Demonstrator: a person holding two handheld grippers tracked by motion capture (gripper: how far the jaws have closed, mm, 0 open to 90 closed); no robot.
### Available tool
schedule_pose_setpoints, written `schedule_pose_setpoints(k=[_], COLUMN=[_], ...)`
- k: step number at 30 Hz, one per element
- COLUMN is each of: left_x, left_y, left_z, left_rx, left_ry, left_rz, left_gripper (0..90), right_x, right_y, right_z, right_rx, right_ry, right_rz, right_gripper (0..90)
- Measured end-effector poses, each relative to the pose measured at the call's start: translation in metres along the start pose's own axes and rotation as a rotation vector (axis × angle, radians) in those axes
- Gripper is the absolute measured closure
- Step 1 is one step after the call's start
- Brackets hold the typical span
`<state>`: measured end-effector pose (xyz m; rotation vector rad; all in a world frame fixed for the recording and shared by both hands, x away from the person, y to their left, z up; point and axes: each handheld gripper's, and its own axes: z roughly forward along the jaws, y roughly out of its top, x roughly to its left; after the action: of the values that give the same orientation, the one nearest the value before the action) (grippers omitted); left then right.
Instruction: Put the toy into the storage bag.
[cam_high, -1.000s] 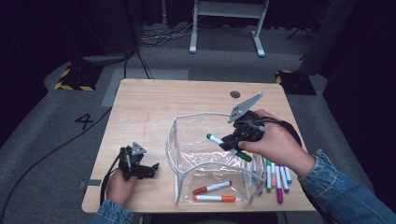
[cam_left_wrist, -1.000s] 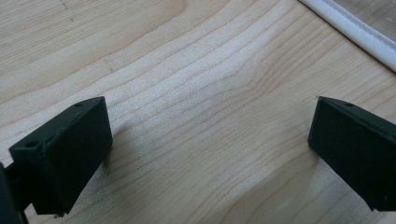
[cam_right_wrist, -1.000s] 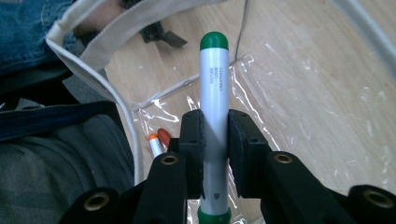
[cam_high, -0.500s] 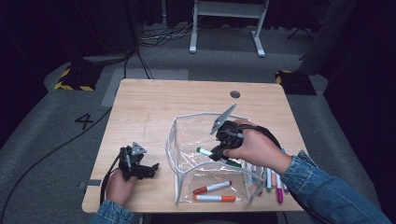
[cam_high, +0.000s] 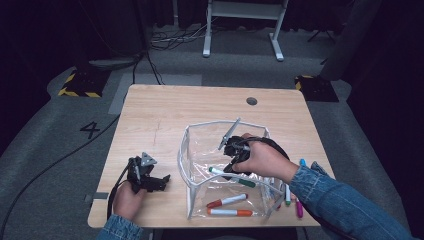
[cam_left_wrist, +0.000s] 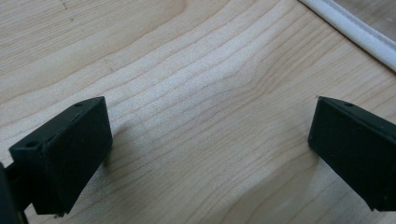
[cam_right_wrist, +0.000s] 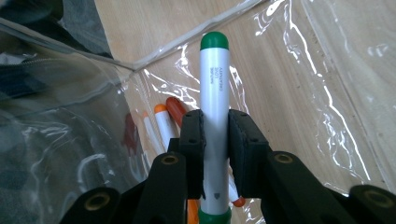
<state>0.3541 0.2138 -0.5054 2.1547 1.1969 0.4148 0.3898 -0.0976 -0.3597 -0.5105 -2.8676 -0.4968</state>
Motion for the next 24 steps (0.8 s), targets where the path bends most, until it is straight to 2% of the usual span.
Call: schedule_pose_setpoints(k=[14, 24], left_x=[0.000, 0.000], left_y=[0.000, 0.000], left_z=[0.000, 0.000], left_rx=[0.002, 0.001], left_ry=[-0.001, -0.001], left_rz=[-0.001, 0.000], left_gripper=[0.0, 0.0], right_x=[-0.009, -0.015], right_y=[0.002, 0.003], right_z=[0.030, 0.045], right_rx=[0.113, 0.164], right_ry=[0.053, 0.057], right_rz=[-0.013, -0.020], right_gripper=[76.6, 76.5])
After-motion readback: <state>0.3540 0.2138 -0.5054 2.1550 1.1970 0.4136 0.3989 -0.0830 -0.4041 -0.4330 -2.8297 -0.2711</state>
